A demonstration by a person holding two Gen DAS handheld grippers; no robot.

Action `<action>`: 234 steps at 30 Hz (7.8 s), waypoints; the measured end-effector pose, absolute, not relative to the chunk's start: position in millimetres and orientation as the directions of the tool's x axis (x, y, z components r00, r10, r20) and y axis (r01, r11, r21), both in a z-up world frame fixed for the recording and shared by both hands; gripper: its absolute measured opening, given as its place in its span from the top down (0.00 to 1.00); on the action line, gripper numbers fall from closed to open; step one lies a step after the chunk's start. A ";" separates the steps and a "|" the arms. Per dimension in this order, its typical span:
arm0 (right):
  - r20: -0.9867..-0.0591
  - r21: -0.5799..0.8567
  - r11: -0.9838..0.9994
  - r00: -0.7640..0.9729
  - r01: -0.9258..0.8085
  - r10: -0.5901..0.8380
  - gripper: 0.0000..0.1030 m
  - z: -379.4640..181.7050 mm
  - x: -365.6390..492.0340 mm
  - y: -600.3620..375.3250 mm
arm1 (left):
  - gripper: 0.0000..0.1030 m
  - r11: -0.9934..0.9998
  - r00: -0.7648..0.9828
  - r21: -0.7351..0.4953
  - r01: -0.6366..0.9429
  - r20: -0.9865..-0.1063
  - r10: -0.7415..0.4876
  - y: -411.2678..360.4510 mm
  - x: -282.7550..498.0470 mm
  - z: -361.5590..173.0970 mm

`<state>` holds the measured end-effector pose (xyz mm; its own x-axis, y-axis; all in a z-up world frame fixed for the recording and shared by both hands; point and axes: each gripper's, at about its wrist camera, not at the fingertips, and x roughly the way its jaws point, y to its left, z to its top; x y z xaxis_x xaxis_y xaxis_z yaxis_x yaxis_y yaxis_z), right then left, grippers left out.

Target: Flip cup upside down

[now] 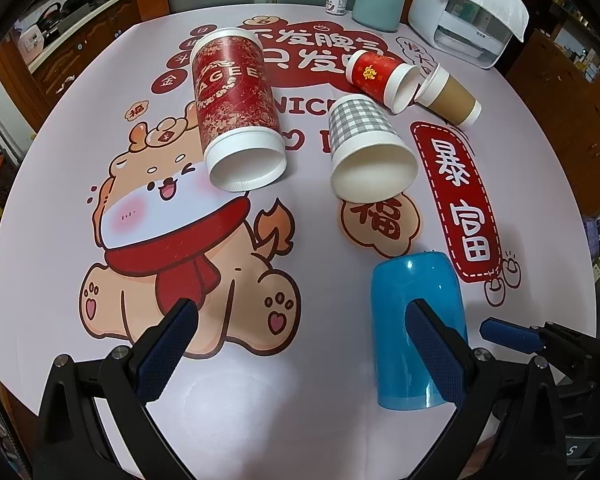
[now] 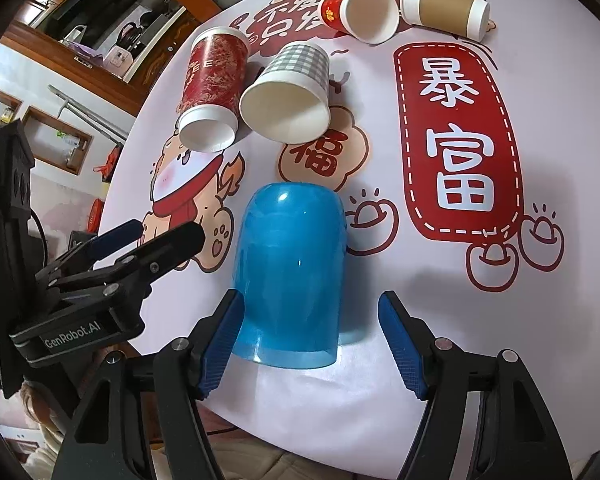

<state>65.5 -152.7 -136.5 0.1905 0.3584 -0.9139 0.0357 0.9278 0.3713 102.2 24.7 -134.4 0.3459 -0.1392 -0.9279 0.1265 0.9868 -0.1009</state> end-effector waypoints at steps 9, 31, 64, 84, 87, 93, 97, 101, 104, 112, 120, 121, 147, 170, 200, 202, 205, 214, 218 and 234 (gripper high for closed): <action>-0.917 0.324 0.946 0.240 -0.016 0.318 0.31 -104.7 48.4 -159.9 | 0.01 0.977 0.335 -0.120 0.179 -0.926 -0.175 15.0 96.9 -118.9; -0.887 0.282 0.957 0.400 0.074 0.230 0.31 -49.3 32.0 -240.0 | 0.01 0.937 0.160 -0.229 0.262 -0.948 -0.276 -18.9 102.0 -129.7; -0.903 0.344 0.925 0.327 0.160 0.279 0.31 -115.3 49.2 -259.6 | 0.32 0.858 -0.160 -0.467 0.213 -0.883 -0.441 -44.3 143.6 -195.8; -0.896 0.334 0.919 0.374 0.209 0.241 0.31 -120.3 44.2 -264.7 | 0.33 0.916 0.484 -0.129 0.379 -0.816 -0.315 -61.5 102.6 -126.4; -0.894 0.305 0.928 0.400 0.215 0.201 0.31 -118.7 41.4 -263.5 | 0.33 0.918 0.589 -0.054 0.392 -0.752 -0.295 -70.0 89.3 -125.1; -0.896 0.284 0.933 0.408 0.220 0.176 0.31 -119.7 37.4 -263.2 | 0.33 0.899 0.658 0.026 0.438 -0.691 -0.301 -84.9 68.0 -136.7; -0.899 0.271 0.937 0.405 0.219 0.166 0.31 -121.8 35.5 -262.3 | 0.33 0.896 0.662 0.032 0.442 -0.685 -0.303 -86.3 64.9 -145.9; -0.900 0.260 0.942 0.406 0.213 0.157 0.31 -122.2 33.0 -260.3 | 0.31 0.891 0.660 0.040 0.451 -0.687 -0.303 -84.6 59.5 -146.7; -0.899 0.258 0.943 0.410 0.210 0.154 0.31 -120.4 31.2 -259.2 | 0.12 0.889 0.668 0.058 0.454 -0.682 -0.296 -83.4 54.6 -141.8; -0.887 0.245 0.951 0.440 0.188 0.142 0.31 -107.0 24.2 -253.1 | 0.05 0.884 0.696 0.107 0.456 -0.662 -0.279 -74.9 34.4 -120.7; -0.872 0.233 0.960 0.471 0.155 0.135 0.31 -87.0 6.6 -241.8 | 0.02 0.908 0.680 0.057 0.416 -0.682 -0.269 -49.2 16.4 -96.1; -0.869 0.233 0.961 0.476 0.148 0.137 0.31 -83.4 3.6 -239.2 | 0.02 0.913 0.678 0.045 0.405 -0.685 -0.267 -45.3 14.5 -92.0; -0.766 0.103 0.994 0.640 0.035 0.057 0.22 40.0 -69.5 -175.1 | 0.01 0.988 0.679 -0.063 0.139 -0.720 -0.141 -0.6 -17.2 -32.3; -0.735 0.084 0.994 0.678 0.065 0.018 0.21 52.8 -81.9 -176.1 | 0.01 0.992 0.707 -0.032 0.119 -0.699 -0.107 -3.9 -23.3 -25.9; -0.727 0.070 0.996 0.686 0.059 0.010 0.21 54.1 -79.8 -176.0 | 0.01 0.994 0.712 -0.024 0.110 -0.695 -0.096 -1.8 -20.7 -26.1; -0.728 0.070 0.996 0.686 0.059 0.011 0.21 53.8 -80.2 -176.1 | 0.01 0.994 0.714 -0.024 0.111 -0.693 -0.097 -1.9 -20.6 -25.7; -0.727 0.070 0.996 0.686 0.059 0.010 0.21 54.0 -79.8 -176.3 | 0.01 0.994 0.715 -0.024 0.111 -0.693 -0.096 -1.6 -20.0 -26.8; -0.729 0.071 0.996 0.685 0.059 0.011 0.21 54.3 -78.7 -176.4 | 0.01 0.994 0.714 -0.024 0.111 -0.694 -0.097 -1.8 -19.4 -26.3; -0.728 0.070 0.996 0.685 0.059 0.011 0.21 54.5 -78.5 -176.6 | 0.01 0.994 0.714 -0.024 0.110 -0.693 -0.096 -1.3 -19.1 -26.4; -0.731 0.072 0.996 0.683 0.059 0.012 0.21 53.7 -76.7 -176.0 | 0.01 0.994 0.711 -0.024 0.110 -0.696 -0.096 -1.2 -17.6 -27.2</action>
